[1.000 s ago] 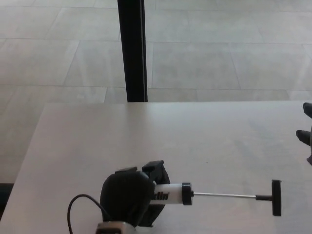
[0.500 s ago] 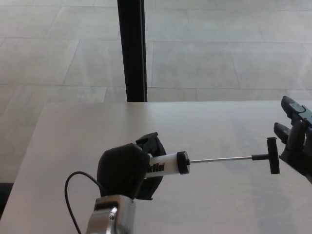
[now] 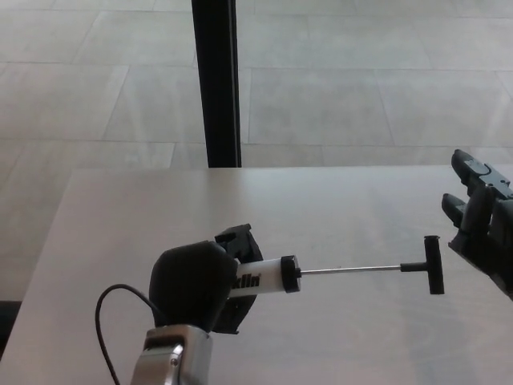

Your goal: The robot uses its left hand to lift the air pump kept on the middle of the desk and use the right hand to compress the handle

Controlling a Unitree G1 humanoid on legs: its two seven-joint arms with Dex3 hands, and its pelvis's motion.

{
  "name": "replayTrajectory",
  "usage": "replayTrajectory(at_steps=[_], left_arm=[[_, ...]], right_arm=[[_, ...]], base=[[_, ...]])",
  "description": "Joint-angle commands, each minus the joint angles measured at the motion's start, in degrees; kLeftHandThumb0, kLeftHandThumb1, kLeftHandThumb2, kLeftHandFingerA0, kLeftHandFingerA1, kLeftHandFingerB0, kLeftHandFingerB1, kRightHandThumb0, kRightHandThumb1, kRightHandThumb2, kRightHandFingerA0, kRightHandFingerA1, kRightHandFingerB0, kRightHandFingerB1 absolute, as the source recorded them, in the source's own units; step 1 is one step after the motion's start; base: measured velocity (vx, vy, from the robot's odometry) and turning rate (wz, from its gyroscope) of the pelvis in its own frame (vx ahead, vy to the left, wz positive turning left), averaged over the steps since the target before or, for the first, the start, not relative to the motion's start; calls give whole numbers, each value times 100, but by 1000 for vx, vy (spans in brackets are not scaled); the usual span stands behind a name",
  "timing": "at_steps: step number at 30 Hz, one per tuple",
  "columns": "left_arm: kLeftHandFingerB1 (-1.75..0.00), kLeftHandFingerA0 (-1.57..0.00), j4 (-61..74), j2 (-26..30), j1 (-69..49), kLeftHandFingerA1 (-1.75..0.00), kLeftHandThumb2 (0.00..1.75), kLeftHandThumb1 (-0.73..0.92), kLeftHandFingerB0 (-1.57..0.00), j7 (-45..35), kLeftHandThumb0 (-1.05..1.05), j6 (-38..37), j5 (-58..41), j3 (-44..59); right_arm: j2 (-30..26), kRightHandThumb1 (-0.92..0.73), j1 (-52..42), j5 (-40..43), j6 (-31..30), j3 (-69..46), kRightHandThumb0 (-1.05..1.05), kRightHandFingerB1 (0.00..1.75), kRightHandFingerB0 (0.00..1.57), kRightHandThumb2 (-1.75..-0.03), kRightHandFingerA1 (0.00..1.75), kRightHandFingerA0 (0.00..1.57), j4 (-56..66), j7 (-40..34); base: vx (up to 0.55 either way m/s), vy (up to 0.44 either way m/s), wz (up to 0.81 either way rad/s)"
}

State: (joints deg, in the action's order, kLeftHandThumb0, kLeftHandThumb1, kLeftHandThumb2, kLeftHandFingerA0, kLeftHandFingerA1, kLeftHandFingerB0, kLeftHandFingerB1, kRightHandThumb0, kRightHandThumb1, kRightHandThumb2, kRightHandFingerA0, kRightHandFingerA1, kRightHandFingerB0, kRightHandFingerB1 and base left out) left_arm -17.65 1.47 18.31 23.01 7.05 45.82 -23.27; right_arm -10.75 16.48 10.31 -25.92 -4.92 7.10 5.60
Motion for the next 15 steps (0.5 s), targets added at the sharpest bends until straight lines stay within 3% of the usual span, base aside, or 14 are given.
replayTrajectory(at_steps=[1, 3, 11, 15], left_arm=[[-153, -88, -107, 26, 4, -175, 130, 47, -85, 202, -1, -55, -48, 23], [-150, -87, -114, 9, 53, -175, 124, 52, -80, 154, -5, 67, -5, 17], [-151, -86, -146, -149, 225, -175, 128, 49, -79, 246, -2, 4, -93, 98], [-144, -95, -200, -262, 421, -175, 128, 50, -83, 404, 0, -69, -153, 176]], right_arm=[[122, -92, 133, -110, -184, 107, -100, 2, 0, -131, 14, 0, 27, -122], [221, -92, 186, -108, -222, 154, -101, 1, 0, -132, 12, 0, -12, -153], [580, -92, 78, -202, -264, 325, -103, 0, 0, -132, 11, 0, 125, -346], [670, -92, -49, -256, -384, 366, -104, 0, 0, -132, 9, 0, 118, -375]], base=[[0, 0, 0], [0, 0, 0], [0, 0, 0], [0, 0, 0]])
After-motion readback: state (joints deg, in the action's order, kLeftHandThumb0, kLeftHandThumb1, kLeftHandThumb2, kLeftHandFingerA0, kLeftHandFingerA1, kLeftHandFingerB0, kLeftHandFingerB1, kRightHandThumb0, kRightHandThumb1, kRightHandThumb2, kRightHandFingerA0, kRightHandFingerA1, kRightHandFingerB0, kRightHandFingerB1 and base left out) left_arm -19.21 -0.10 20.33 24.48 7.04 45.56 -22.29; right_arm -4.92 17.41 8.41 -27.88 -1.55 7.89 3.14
